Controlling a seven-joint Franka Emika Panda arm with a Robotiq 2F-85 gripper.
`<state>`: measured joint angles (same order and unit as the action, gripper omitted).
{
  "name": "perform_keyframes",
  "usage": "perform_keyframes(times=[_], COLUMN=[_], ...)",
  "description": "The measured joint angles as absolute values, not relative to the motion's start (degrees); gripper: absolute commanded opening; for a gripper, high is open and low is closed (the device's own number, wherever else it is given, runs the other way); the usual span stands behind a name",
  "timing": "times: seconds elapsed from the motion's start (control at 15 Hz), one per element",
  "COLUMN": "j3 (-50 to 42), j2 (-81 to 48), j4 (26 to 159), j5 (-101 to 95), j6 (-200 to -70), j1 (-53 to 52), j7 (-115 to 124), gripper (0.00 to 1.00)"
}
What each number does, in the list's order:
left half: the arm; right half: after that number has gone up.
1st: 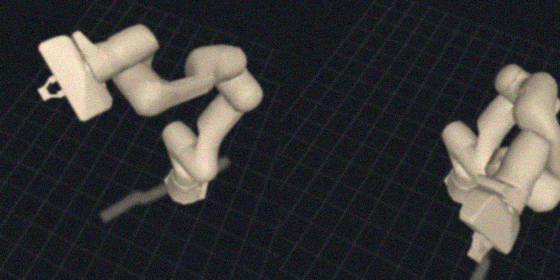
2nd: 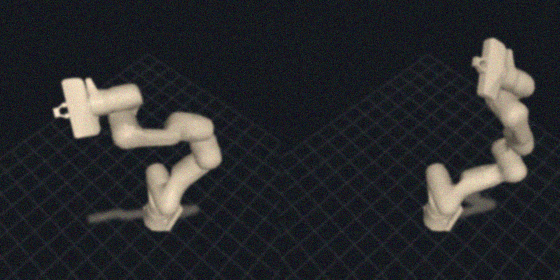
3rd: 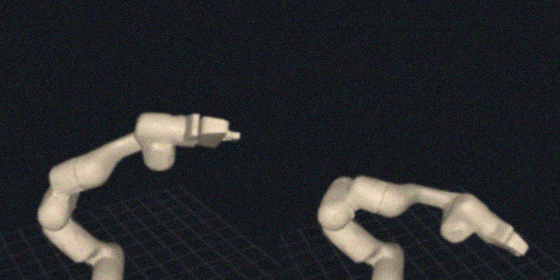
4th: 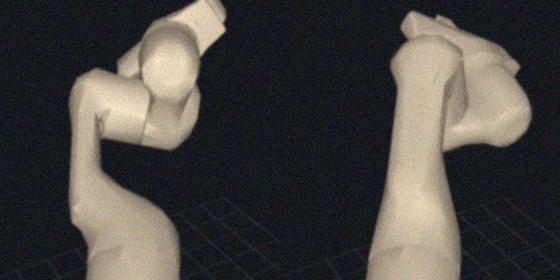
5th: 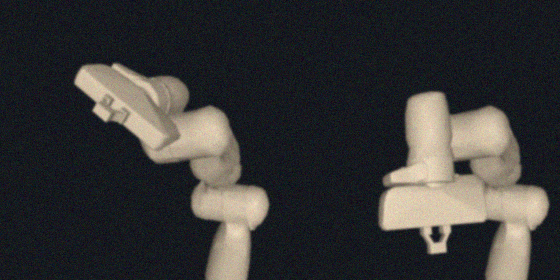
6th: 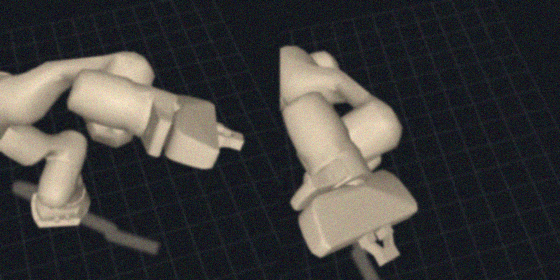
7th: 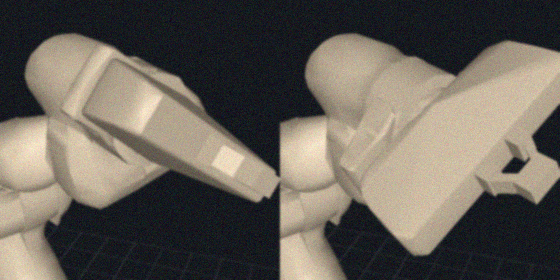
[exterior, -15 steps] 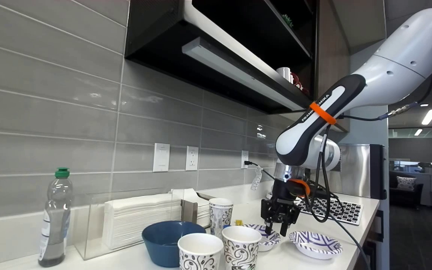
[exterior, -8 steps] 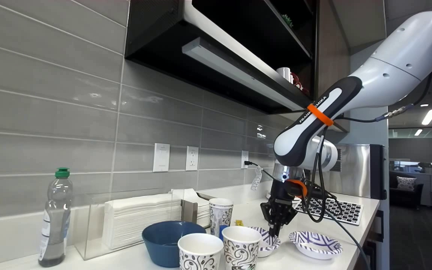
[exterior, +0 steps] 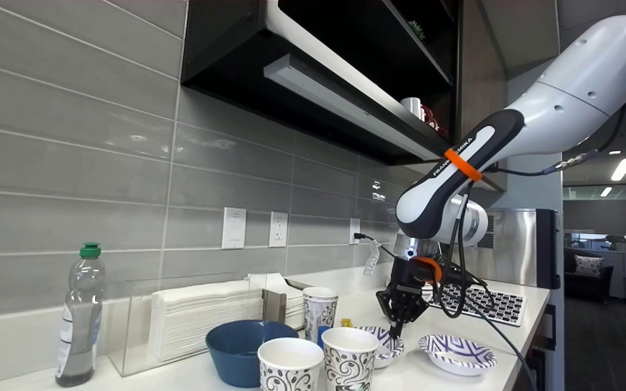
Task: Unpack the white and brown bowls, put the one on top to the right and the second to the left on the kitchen countertop
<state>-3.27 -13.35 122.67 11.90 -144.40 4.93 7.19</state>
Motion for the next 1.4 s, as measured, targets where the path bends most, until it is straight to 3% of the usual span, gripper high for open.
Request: perform_keyframes(times=[0.4,0.47,0.67,1.4], j3=[-3.2,-3.2,-3.2,-3.2], j2=[-12.3,-12.0,-11.1,-8.1], j4=[122.7,122.7,122.9,124.4], j5=[16.2,17.5,20.7,33.3], j6=[-146.3,-146.5,-146.6,-147.0], j1=[5.2,5.3,5.9,8.4], j7=[6.3,5.8,4.2,-5.6], gripper=[0.01,0.05,0.00,0.01])
